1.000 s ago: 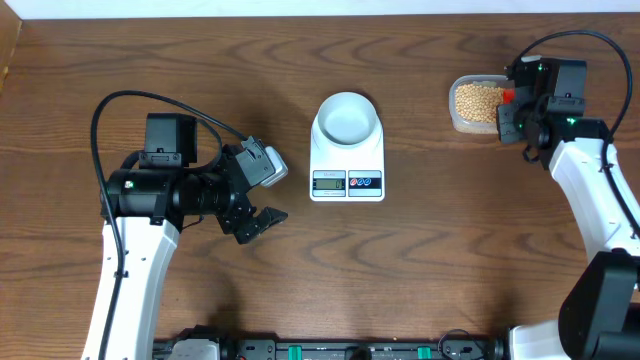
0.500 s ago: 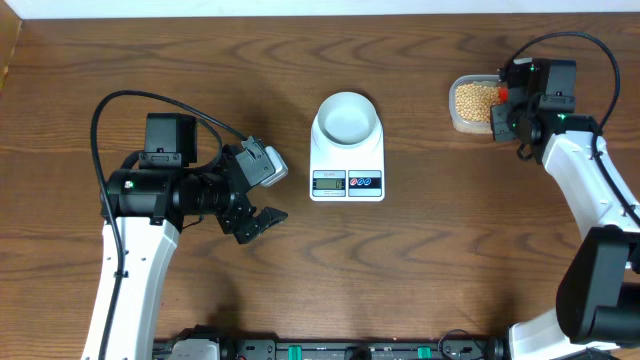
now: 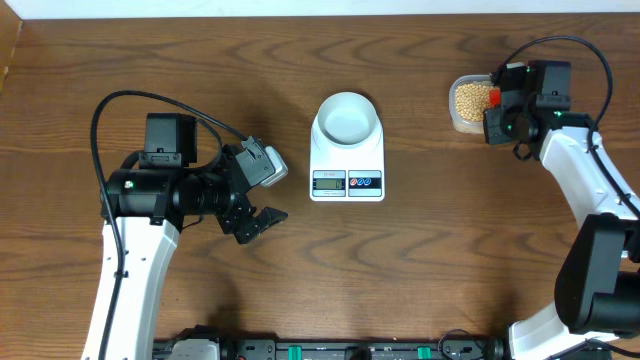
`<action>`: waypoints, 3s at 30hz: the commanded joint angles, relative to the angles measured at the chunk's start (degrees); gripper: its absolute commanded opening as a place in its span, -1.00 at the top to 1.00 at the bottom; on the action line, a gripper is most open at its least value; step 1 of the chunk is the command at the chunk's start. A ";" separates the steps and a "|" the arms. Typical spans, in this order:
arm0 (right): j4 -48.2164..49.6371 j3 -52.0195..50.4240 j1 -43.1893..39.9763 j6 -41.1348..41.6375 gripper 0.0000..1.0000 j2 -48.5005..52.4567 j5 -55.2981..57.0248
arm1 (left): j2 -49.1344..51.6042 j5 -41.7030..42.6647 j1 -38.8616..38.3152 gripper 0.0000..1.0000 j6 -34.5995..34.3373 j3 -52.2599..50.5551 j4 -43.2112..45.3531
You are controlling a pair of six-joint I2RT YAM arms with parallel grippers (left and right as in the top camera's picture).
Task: Scoop item into bowl and weigh 50g on scale
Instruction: 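Lower the red scoop into the soybeans with the right gripper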
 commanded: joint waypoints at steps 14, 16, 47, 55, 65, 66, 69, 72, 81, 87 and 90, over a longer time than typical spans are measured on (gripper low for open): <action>-4.76 4.46 -3.28 4.00 0.98 0.81 -9.70 | 0.31 0.15 0.20 -0.91 0.79 1.03 -0.20; -4.81 4.42 -4.17 4.02 0.98 0.90 -11.15 | 0.31 0.15 0.20 -0.91 0.79 1.03 -0.20; -5.03 4.35 -8.04 11.67 0.98 1.51 -17.29 | 0.33 0.15 0.20 -0.91 0.79 1.03 -0.20; -5.03 4.35 -8.09 15.34 0.98 2.10 -17.25 | 0.33 0.15 0.20 -0.91 0.79 1.03 -0.20; -3.91 4.37 -8.68 17.53 0.98 6.82 -21.16 | 0.33 0.15 0.20 -0.91 0.79 1.03 -0.20; -3.91 4.37 -8.79 17.64 0.98 6.82 -21.18 | 0.33 0.15 0.20 -0.91 0.79 1.03 -0.20; -3.80 4.37 -9.51 17.94 0.98 6.82 -23.85 | 0.33 0.15 0.20 -0.91 0.79 1.03 -0.20; -3.72 4.37 -10.49 17.92 0.98 6.82 -27.28 | 0.33 0.15 0.20 -0.91 0.79 1.03 -0.20; -3.76 4.37 -15.34 19.47 0.98 6.80 -33.57 | 0.31 0.15 0.20 -0.91 0.79 1.03 -0.20; -3.72 4.37 -14.51 20.76 0.98 6.95 -33.57 | 0.33 0.15 0.20 -0.91 0.79 1.03 -0.20; -3.67 4.37 -14.12 20.79 0.98 7.19 -33.53 | 0.31 0.15 0.20 -0.91 0.79 1.03 -0.20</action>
